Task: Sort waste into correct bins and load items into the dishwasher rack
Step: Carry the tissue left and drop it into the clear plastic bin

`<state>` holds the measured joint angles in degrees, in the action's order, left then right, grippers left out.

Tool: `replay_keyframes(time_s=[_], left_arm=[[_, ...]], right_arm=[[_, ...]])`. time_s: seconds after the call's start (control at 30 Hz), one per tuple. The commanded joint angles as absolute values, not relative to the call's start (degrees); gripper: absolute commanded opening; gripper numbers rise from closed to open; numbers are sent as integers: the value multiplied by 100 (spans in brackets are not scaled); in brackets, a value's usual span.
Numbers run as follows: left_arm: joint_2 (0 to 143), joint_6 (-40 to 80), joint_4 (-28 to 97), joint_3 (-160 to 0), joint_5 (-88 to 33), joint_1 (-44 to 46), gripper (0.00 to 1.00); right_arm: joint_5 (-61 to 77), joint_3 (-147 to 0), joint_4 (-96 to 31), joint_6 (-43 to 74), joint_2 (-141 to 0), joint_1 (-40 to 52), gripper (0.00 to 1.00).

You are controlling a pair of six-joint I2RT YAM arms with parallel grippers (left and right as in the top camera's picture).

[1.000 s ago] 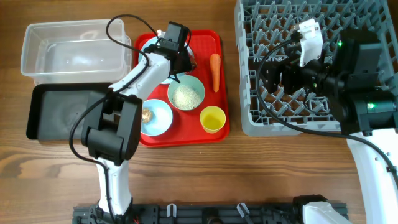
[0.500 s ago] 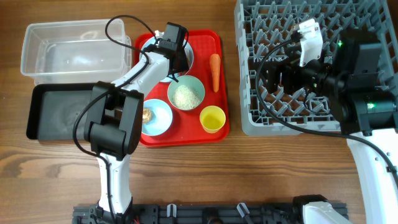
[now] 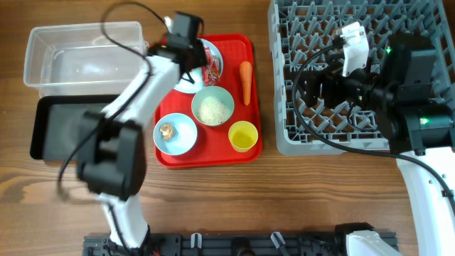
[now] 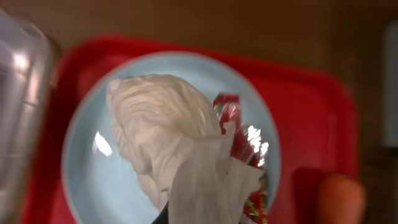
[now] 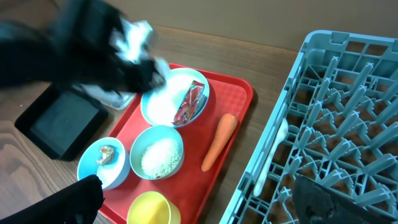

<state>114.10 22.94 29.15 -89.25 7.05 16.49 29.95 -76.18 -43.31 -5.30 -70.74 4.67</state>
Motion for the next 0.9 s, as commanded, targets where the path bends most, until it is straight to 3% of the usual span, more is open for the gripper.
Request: replay_keyframes(time_s=[0.0, 0.3, 0.53, 0.6, 0.67, 0.7, 0.73, 0.87], left_arm=[[10379, 2139, 2915, -9045, 696, 1492, 4], [9675, 1817, 3039, -9045, 867, 937, 4], [9994, 1822, 3393, -9032, 858, -62, 4], [10221, 1824, 3389, -9032, 845, -325, 16], [10466, 1865, 3393, -9032, 816, -561, 54], [10584, 1870, 3404, -9032, 692, -644, 88], [10632, 1865, 3411, -9032, 574, -681, 100], [10663, 1863, 3385, -9035, 316, -731, 100]], right_arm=[[2958, -7714, -4333, -600, -7094, 447, 99], [2961, -7714, -4340, -596, -7094, 447, 100], [2961, -7714, -4333, -598, -7094, 447, 100], [2961, -7714, -4335, -598, -7094, 447, 100], [2961, -7714, -4338, -598, -7094, 447, 100], [2961, -7714, -4338, -598, -7094, 447, 100], [2961, -7714, -4340, -598, -7094, 447, 100], [2961, -7714, -4340, -582, -7094, 447, 100]])
